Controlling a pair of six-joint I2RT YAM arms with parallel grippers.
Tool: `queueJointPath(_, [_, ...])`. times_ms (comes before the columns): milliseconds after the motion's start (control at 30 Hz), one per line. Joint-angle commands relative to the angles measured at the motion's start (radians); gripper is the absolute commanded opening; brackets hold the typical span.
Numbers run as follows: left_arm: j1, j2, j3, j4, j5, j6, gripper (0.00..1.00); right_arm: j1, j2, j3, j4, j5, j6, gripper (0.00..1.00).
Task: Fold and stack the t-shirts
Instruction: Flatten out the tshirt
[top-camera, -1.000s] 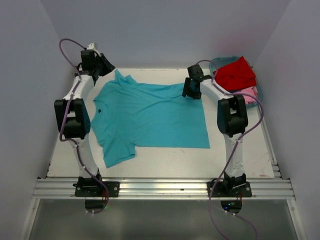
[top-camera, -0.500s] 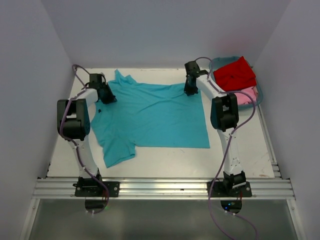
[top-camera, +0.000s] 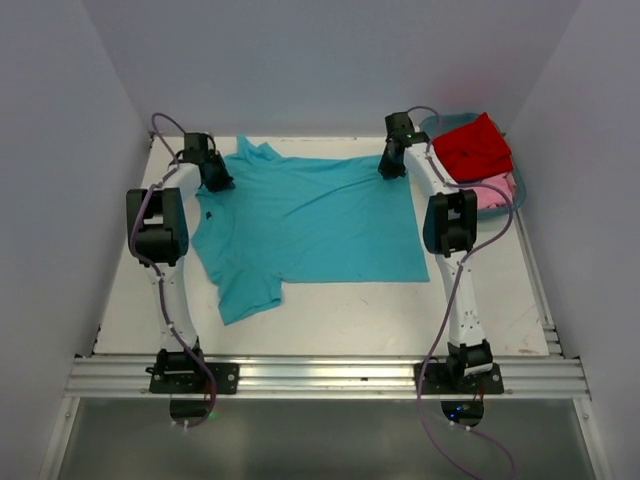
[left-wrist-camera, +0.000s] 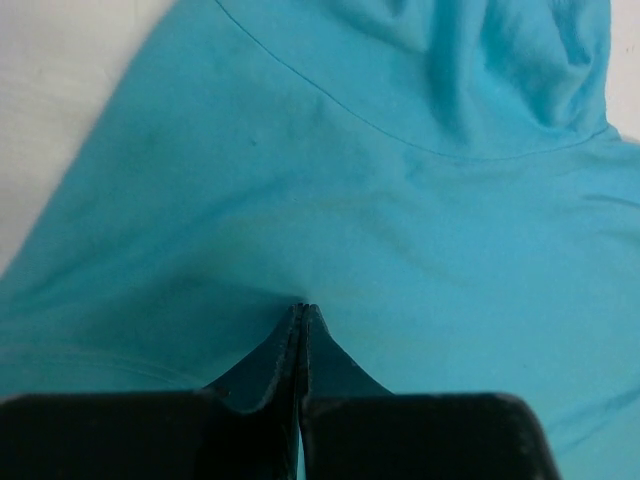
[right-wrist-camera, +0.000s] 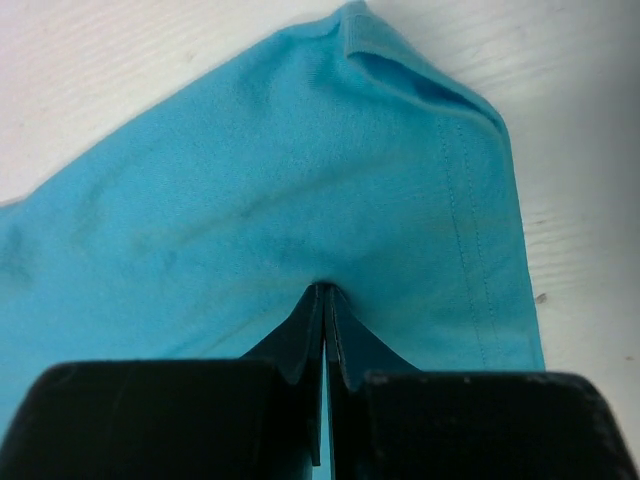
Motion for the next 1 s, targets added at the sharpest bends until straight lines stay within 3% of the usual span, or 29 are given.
queueJointPath(0, [0.004,0.053,0.149,-0.035,0.019,0.051,0.0,-0.039,0.021,-0.018,0.013,-0.005,0.004,0.0])
queueJointPath(233, [0.004,0.06,0.252,-0.026,0.034,0.101,0.0,-0.044,-0.191,-0.337,0.404,-0.152,-0.009,0.01])
queueJointPath(300, [0.007,0.042,0.265,-0.015,0.054,0.098,0.0,-0.044,-0.307,-0.501,0.588,-0.186,-0.002,0.03])
queueJointPath(367, [0.004,-0.011,0.257,0.022,0.088,0.089,0.0,-0.044,-0.443,-0.681,0.792,-0.188,0.03,0.07])
queueJointPath(467, [0.0,-0.143,0.214,0.072,0.097,0.089,0.02,-0.044,-0.545,-0.784,0.929,-0.212,0.041,0.11])
queueJointPath(533, [-0.006,-0.232,0.145,0.082,0.067,0.092,0.09,-0.042,-0.645,-0.82,0.943,-0.224,0.033,0.18])
queueJointPath(567, [-0.016,-0.333,0.112,0.082,0.05,0.089,0.18,-0.042,-0.682,-0.868,0.946,-0.228,0.028,0.25])
queueJointPath(600, [-0.02,-0.387,0.029,0.068,0.033,0.084,0.24,-0.041,-0.714,-0.888,0.931,-0.226,0.019,0.49])
queueJointPath(667, [-0.039,-0.557,-0.078,0.021,-0.024,0.045,0.37,-0.029,-0.821,-0.948,0.85,-0.2,-0.015,0.7])
queueJointPath(700, [-0.042,-0.616,-0.208,0.004,-0.04,0.029,0.41,-0.024,-0.86,-0.966,0.807,-0.185,-0.027,0.81])
queueJointPath(833, [-0.101,-0.855,-0.512,-0.13,-0.058,-0.032,0.52,-0.003,-1.051,-1.087,0.606,-0.159,-0.059,0.86])
queueJointPath(967, [-0.126,-1.071,-0.762,-0.312,-0.027,-0.095,0.51,0.013,-1.209,-1.28,0.451,-0.126,-0.056,0.86])
